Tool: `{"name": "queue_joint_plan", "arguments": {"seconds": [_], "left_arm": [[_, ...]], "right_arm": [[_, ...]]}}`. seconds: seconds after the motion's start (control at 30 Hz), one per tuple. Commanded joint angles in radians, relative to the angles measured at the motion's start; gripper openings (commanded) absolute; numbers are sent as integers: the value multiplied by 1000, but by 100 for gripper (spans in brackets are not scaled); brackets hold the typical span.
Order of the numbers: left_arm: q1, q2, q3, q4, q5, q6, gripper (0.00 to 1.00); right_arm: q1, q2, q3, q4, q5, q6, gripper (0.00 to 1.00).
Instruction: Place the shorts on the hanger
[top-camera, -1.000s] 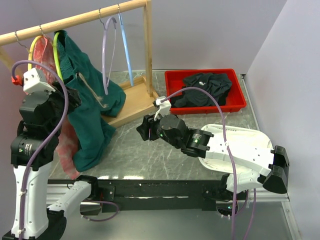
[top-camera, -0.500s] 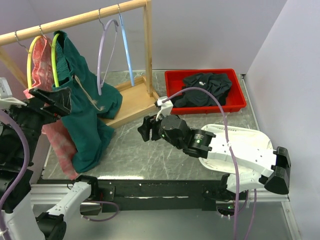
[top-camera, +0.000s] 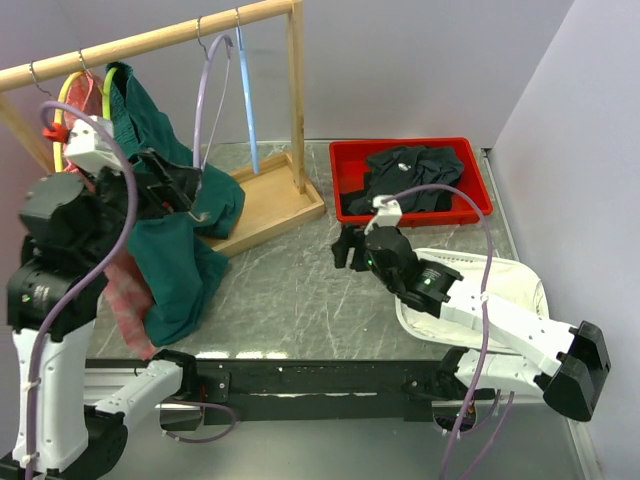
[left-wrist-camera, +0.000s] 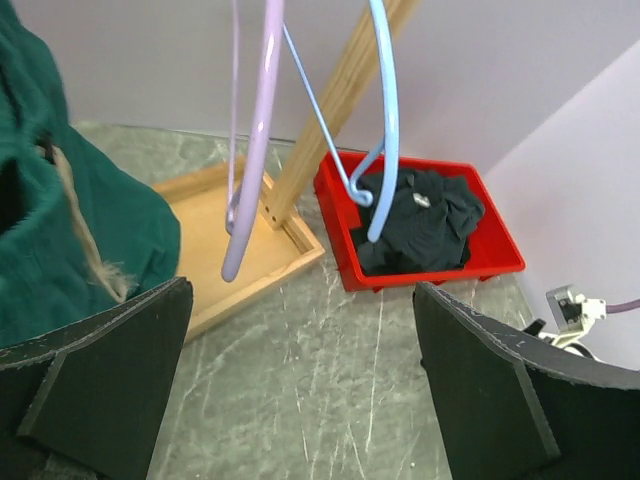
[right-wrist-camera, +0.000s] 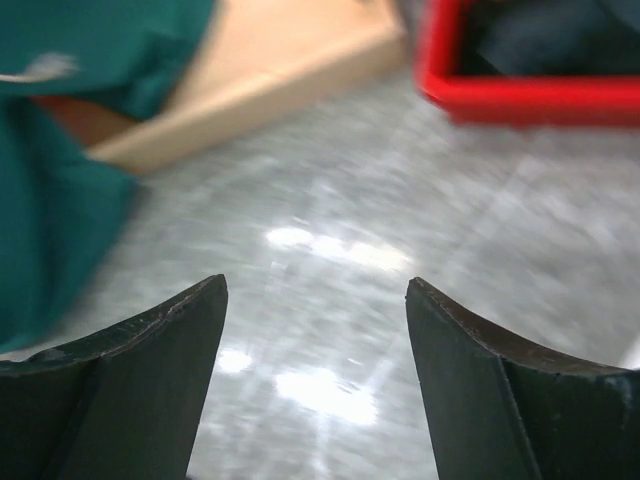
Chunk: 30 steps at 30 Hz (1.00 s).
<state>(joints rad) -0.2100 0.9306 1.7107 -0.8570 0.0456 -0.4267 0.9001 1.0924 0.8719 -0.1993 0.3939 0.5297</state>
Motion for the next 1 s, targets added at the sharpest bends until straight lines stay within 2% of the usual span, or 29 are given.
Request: {"name": "queue_joint_plan", "arguments": {"seconds": [0.0,0.2,0.3,0.33,0.37,0.43,0.53,0.67,0.73,0.83,0.97], "left_arm": [[-12,-56,-115,111,45,-15,97],[-94,-104,-295,157,5,-40,97],[-302,-92,-393,199,-165,-79,97],[-459,-72,-416,208,-240,-95,97],[-536,-59,-457,222,-359,-131,97],[-728,-21,-500,240,-458,-173,97],[-863,14,-601,294,-552,-256,96],[-901,66,-788,446,-566,-334,97],[-901,95,-830,518,-576,-357,96],[-901,123,-890,599,-595,-380,96],[-901,137,-936,687,-569,-369,96]], "right_arm": [[-44,-68,-71,11,0,65,80],[-72,-100,-148,23,26,107,82],[-79,-112,-163,31,43,116,83],[-81,-114,-162,28,51,118,83],[-82,-114,-160,24,56,119,84],[-87,-114,-154,11,63,125,84],[-92,-123,-155,-9,88,145,85],[-98,-143,-171,-26,112,176,90],[-102,-149,-178,-37,117,193,91],[-105,-154,-179,-64,138,219,100],[-110,-149,-168,-83,145,227,100]]}}
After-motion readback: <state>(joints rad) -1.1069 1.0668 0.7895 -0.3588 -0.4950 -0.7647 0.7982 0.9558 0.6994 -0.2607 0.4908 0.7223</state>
